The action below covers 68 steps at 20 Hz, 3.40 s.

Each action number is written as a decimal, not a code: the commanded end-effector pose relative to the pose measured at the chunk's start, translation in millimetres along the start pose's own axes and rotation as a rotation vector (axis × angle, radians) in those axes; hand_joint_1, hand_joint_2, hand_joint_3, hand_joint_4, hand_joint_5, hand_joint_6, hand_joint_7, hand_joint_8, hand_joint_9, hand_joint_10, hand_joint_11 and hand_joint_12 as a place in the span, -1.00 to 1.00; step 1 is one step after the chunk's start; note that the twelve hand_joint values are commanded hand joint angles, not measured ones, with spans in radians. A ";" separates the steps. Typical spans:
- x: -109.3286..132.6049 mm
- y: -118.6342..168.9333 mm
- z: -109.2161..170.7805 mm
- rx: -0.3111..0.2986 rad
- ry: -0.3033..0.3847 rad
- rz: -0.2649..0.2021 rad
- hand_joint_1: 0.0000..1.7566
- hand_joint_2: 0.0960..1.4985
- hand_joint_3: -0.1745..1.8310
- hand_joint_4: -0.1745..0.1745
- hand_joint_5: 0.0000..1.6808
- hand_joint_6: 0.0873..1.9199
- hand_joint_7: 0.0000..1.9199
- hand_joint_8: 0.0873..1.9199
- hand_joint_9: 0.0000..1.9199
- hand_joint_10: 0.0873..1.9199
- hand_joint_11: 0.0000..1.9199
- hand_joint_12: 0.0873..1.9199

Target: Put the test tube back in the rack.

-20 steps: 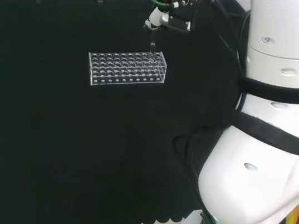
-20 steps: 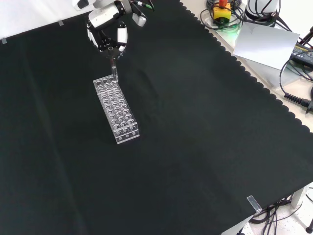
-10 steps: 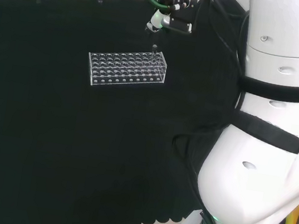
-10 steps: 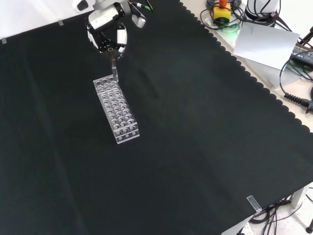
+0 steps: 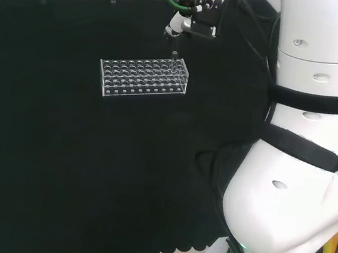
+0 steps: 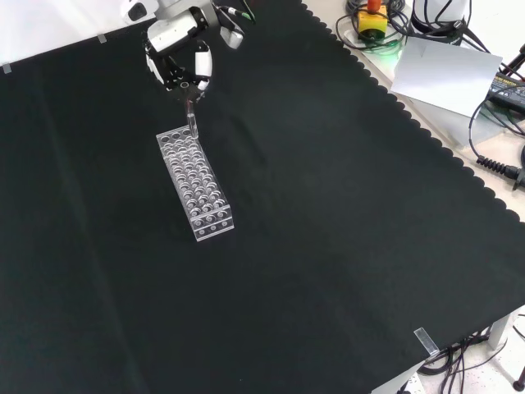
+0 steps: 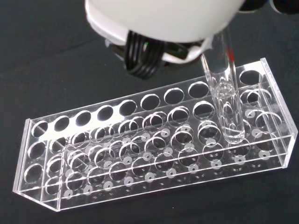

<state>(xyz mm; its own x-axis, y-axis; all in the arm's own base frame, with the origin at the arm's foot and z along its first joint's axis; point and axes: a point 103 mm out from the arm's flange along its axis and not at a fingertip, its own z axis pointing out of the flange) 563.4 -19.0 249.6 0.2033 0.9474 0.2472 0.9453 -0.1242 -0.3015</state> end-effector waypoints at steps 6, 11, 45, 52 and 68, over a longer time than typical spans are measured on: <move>-2.7 7.2 3.2 0.007 0.006 0.016 0.41 -0.33 -0.14 -1.00 0.87 -1.00 0.97 -0.86 0.84 -0.94 0.12 0.08; -4.4 10.6 4.3 0.005 0.009 0.021 0.41 -0.33 -0.14 -1.00 0.87 -1.00 0.97 -0.86 0.84 -0.94 0.12 0.09; -22.3 18.4 35.2 0.041 0.015 0.046 0.41 -0.33 -0.14 -1.00 0.87 -1.00 0.97 -0.86 0.84 -0.95 0.11 0.09; -25.9 19.8 39.4 0.049 0.016 0.056 0.41 -0.33 -0.14 -1.00 0.87 -1.00 0.97 -0.86 0.84 -0.95 0.11 0.09; -25.0 28.6 59.3 0.070 0.004 0.034 0.41 -0.33 -0.14 -1.00 0.87 -1.00 0.97 -0.87 0.84 -0.95 0.11 0.09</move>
<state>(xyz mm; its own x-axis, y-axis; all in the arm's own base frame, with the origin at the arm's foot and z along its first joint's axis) 567.3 -31.9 183.1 0.2446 0.9392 0.2410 0.9146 -0.1409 -0.3791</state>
